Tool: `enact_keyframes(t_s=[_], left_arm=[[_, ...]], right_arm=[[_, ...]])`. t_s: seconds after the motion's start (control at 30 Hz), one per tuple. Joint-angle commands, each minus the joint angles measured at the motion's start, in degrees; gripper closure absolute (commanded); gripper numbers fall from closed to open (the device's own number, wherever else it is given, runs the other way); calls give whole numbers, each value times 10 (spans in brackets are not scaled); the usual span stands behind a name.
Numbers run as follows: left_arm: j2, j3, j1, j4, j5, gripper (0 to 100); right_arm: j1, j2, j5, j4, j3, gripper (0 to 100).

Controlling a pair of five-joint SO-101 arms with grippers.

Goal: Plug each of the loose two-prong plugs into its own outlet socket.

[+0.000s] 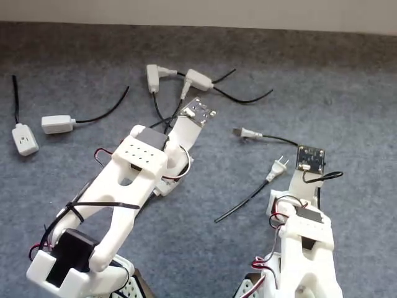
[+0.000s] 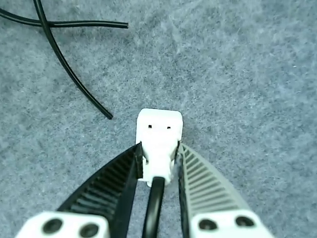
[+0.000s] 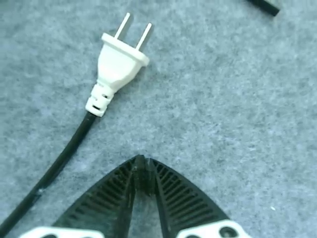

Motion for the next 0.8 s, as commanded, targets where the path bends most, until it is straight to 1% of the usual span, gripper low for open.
enact_keyframes(t_s=[0.0, 0.23, 0.53, 0.67, 0.77], left_arm=[[-11, 0, 8, -5, 3, 993], [90, -4, 6, -17, 2, 993], [100, 1, 6, -22, 2, 993], [100, 7, -21, -23, -1, 991], [101, 8, -34, -22, -32, 992]], right_arm=[[-7, -7, -4, -12, -2, 992], [-7, -7, -4, -12, -2, 992], [-7, -7, -4, -12, -2, 992], [-7, -7, -4, -12, -2, 992], [-7, -7, -4, -12, -2, 992]])
